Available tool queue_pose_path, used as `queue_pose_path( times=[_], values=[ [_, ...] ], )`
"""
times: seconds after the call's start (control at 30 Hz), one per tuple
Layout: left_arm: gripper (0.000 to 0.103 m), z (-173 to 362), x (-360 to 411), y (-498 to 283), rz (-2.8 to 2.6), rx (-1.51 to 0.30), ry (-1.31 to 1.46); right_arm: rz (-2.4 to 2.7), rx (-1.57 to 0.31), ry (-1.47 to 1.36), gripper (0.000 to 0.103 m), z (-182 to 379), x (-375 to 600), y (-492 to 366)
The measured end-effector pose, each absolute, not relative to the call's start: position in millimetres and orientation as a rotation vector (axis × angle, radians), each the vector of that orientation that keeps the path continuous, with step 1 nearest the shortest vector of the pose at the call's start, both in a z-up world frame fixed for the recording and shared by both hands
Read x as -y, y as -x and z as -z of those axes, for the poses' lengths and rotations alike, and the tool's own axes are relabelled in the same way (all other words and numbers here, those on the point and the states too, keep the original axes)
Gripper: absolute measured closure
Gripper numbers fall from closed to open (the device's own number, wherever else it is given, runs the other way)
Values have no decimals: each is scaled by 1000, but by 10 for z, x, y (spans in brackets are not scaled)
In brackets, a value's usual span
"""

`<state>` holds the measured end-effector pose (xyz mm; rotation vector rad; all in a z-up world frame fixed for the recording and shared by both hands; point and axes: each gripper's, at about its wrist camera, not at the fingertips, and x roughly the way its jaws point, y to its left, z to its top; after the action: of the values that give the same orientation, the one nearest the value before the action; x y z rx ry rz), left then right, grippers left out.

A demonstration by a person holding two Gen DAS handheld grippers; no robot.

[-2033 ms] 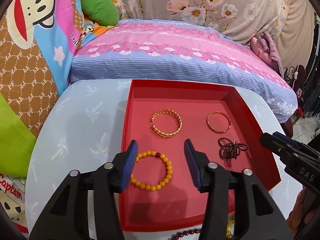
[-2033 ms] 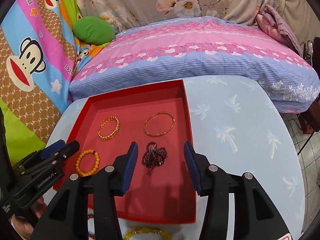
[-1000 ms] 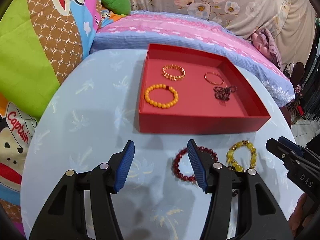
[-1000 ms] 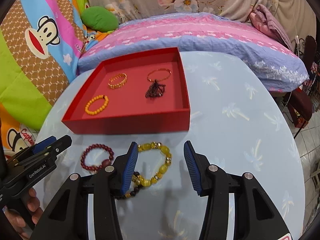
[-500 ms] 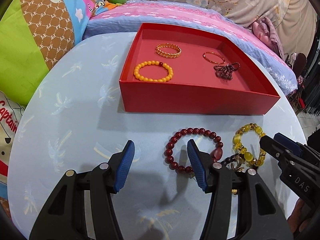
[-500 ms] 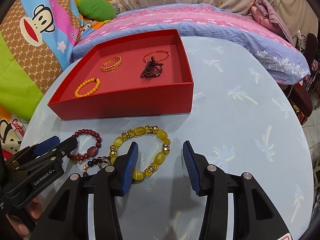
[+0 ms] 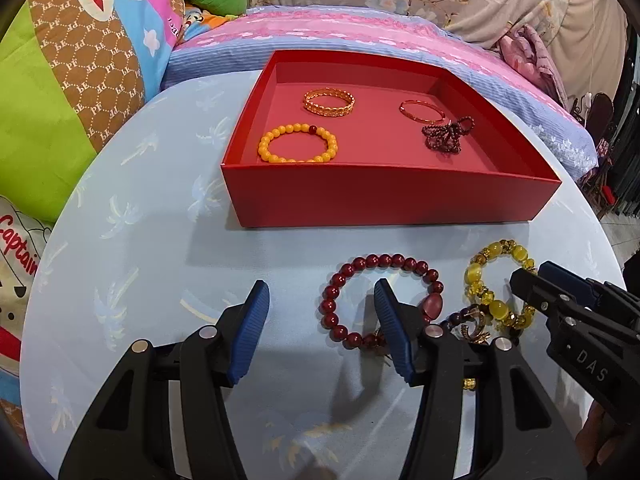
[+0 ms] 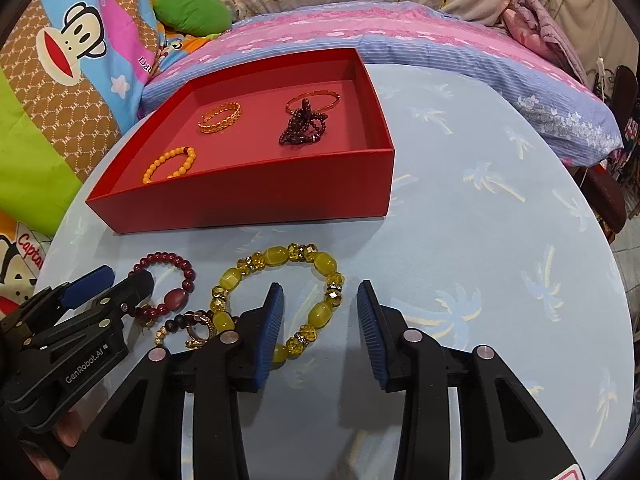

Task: Organize jewelry
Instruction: 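Grasp the dark red bead bracelet with the left tool while the right tool grasps the yellow glass bracelet, then carry both bracelets into the red box and open both tools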

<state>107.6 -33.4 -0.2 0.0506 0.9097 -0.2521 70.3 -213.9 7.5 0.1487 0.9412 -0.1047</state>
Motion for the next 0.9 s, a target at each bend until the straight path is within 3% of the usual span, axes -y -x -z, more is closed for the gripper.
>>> queue_pose_path(
  times=[0.1,0.2,0.27,0.37,0.9],
  values=[
    [55,7,339,-1073,246,-902,-63,121,-938,-126,78,-69,2138,-700],
    [64,4,341,-1070,242,-894,-71,129,-935,-132,85,-65,2165,-689],
    [77,-2,334,-1074,247,-893,-72,133,-935,-142,92,-65,2187,-682],
    [95,-10,326,-1073,259,-897,-66,132,-939,-150,94,-69,2202,-674],
    [95,-456,239,-968,355,-871,-10,90,-829,-190,94,-672,2263,-541]
  ],
)
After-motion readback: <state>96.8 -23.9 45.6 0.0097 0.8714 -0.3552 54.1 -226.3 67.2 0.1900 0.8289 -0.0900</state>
